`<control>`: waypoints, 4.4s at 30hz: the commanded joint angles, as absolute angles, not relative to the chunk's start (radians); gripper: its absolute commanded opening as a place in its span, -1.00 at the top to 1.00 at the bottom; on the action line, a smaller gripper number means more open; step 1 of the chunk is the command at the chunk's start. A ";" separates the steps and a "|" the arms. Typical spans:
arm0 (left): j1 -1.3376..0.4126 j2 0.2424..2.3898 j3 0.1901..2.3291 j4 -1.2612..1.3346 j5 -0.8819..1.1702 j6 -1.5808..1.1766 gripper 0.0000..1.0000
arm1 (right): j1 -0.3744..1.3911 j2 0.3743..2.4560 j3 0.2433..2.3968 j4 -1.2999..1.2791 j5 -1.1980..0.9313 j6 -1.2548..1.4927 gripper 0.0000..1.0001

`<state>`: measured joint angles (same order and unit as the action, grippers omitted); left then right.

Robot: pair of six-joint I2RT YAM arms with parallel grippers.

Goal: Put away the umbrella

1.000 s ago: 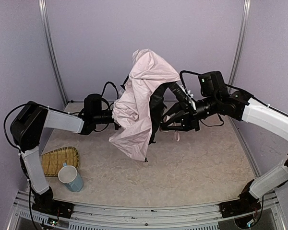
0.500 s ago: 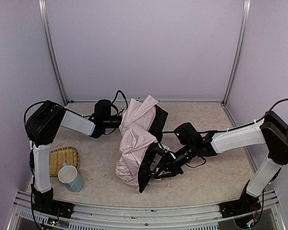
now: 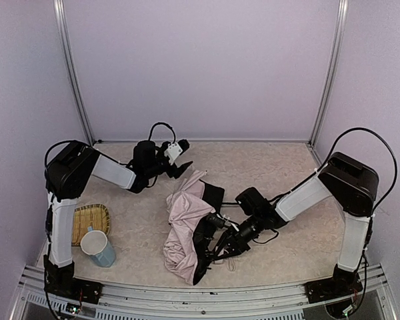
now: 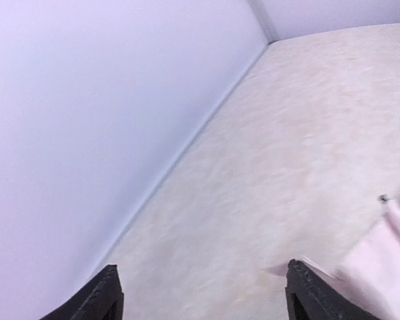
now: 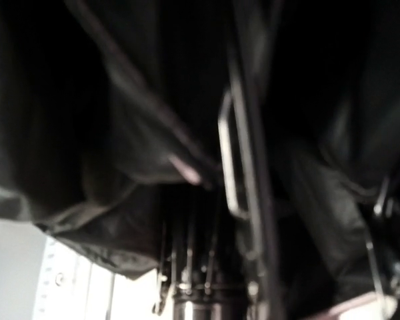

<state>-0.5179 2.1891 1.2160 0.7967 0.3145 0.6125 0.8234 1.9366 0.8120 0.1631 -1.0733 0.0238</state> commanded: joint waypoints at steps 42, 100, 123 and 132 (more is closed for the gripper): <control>-0.829 1.870 1.136 -0.422 0.622 0.522 -0.60 | 0.716 1.996 0.928 0.043 -1.037 0.235 0.50; -0.508 1.565 0.823 0.385 0.907 0.151 -0.61 | 1.057 1.873 1.092 -0.323 -0.259 -0.195 0.81; -0.924 1.482 0.757 -0.111 0.409 0.857 -0.64 | 0.810 2.211 1.330 -0.558 -1.110 -0.148 0.98; -0.930 1.697 0.866 -0.199 0.271 0.837 -0.42 | 0.784 2.269 1.345 -0.540 -1.094 -0.142 0.89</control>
